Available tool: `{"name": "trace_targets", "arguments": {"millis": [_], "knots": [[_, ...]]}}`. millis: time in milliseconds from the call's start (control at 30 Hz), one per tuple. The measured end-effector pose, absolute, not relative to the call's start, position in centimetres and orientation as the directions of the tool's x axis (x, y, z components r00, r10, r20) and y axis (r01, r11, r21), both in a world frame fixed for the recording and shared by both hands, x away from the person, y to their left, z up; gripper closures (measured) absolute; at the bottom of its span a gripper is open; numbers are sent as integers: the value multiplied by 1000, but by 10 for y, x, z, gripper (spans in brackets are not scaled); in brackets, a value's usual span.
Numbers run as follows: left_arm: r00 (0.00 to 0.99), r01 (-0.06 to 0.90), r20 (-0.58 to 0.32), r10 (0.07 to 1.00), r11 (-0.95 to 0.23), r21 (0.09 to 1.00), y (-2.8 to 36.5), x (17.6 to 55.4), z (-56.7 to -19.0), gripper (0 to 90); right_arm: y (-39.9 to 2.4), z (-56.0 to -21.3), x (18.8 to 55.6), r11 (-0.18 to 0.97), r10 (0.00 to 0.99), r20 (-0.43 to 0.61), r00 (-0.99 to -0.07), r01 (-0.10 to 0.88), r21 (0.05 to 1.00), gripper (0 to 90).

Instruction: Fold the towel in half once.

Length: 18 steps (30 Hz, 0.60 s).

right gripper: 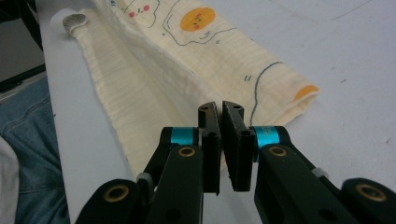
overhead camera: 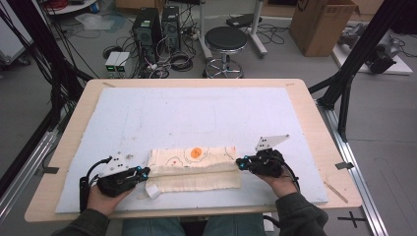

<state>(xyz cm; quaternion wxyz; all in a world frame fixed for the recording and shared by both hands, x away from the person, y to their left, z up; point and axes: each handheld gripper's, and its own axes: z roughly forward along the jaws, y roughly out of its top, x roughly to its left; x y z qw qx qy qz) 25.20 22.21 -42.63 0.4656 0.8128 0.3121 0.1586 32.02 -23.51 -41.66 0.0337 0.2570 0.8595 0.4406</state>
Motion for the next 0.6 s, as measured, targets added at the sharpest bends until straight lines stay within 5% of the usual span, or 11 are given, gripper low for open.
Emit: {"name": "trace_targets", "arguments": {"millis": [100, 267, 600], "knots": [[769, 356, -43, 638, -372, 857, 224, 249, -426, 839, -236, -418, 318, 481, 464, 174, -868, 412, 774, 839], [774, 365, -101, 625, -310, 878, 230, 248, -421, 627, -239, -412, 312, 436, 397, 221, -891, 395, 808, 736], [807, 373, -89, 584, -386, 844, 211, 258, -429, 724, -222, -425, 310, 542, 363, 193, -912, 375, 752, 726]]}}
